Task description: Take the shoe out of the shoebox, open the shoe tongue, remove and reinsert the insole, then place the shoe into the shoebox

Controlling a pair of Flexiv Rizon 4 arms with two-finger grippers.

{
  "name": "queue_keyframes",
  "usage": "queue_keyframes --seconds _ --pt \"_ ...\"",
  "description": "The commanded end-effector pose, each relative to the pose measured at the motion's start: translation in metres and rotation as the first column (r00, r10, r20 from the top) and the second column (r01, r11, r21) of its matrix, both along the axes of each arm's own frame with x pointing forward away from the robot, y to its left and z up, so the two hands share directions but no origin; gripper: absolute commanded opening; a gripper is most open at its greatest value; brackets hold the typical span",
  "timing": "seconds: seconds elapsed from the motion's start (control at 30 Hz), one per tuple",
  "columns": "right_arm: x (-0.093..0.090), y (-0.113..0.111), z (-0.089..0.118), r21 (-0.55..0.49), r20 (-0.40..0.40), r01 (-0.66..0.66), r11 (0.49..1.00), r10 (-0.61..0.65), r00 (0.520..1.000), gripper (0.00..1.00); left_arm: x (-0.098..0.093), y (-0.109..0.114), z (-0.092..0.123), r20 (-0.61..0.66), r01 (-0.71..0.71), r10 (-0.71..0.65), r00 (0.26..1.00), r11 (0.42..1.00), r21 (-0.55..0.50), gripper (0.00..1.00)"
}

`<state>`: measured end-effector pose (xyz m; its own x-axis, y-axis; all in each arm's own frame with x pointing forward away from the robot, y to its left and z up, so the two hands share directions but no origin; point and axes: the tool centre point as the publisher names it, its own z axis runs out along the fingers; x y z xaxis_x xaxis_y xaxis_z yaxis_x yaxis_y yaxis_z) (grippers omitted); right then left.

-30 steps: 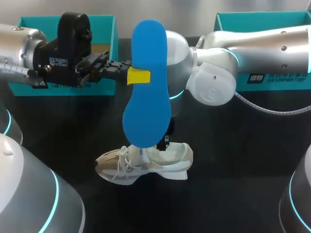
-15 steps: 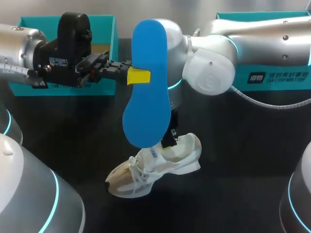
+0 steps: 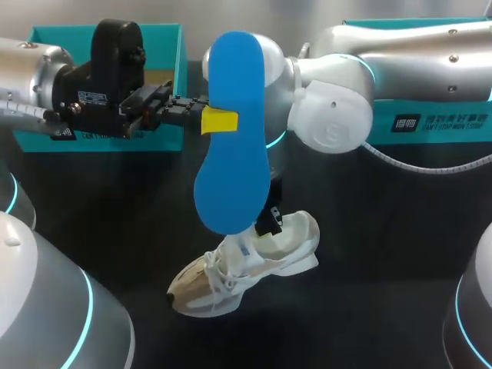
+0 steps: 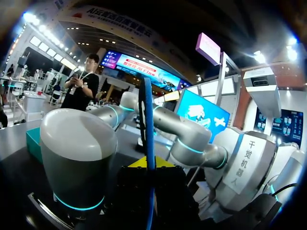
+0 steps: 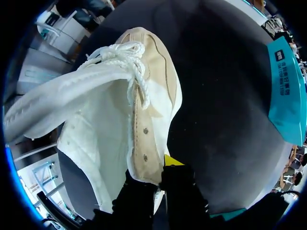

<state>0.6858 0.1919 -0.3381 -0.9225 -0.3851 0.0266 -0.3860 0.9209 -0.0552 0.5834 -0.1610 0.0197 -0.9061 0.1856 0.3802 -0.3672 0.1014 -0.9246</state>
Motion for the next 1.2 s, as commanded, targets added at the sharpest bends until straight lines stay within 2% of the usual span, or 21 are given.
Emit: queue_keyframes --seconds 0.03,0.27,0.43,0.53,0.67,0.83,1.03,1.17,1.2 --pt "-0.001 -0.003 0.001 0.006 0.002 -0.001 1.0 0.001 1.0 0.0 0.0 0.0 0.0 0.0 0.001 -0.001 1.0 1.0 0.002 0.0" --pt "-0.001 -0.003 0.001 0.006 0.002 -0.001 1.0 0.001 1.0 0.0 0.005 0.019 0.019 0.012 -0.026 0.027 1.0 0.999 -0.033 0.0" --pt "0.002 -0.001 0.009 0.048 0.011 -0.166 0.985 0.166 0.986 0.0 0.008 0.041 0.021 -0.019 -0.064 0.063 0.998 0.998 -0.024 0.0" --pt "0.004 -0.002 0.012 0.062 0.019 -0.279 0.958 0.279 0.96 0.0 0.008 0.052 0.02 -0.032 -0.071 0.071 0.997 0.997 -0.001 0.0" --pt "0.005 -0.004 0.013 0.017 0.013 -0.392 0.92 0.392 0.92 0.0 0.004 0.064 0.022 -0.045 -0.066 0.065 0.997 0.998 -0.004 0.0" --pt "0.007 -0.006 0.008 0.0 0.01 -0.492 0.871 0.492 0.871 0.0 -0.002 0.077 0.025 -0.057 -0.06 0.059 0.997 0.998 -0.015 0.0" --pt "0.012 -0.003 0.003 0.05 -0.021 -0.599 0.799 0.6 0.8 0.0 -0.005 0.088 0.024 -0.073 -0.06 0.059 0.996 0.998 -0.011 0.0" --pt "0.018 0.0 0.001 0.022 -0.036 -0.644 0.765 0.644 0.764 0.0 -0.009 0.088 0.025 -0.069 -0.031 0.03 0.997 0.999 -0.008 0.0" --pt "0.021 0.001 0.0 -0.012 -0.046 -0.647 0.762 0.646 0.762 0.0 -0.01 0.088 0.025 -0.067 -0.03 0.029 0.997 1.0 -0.005 0.0"
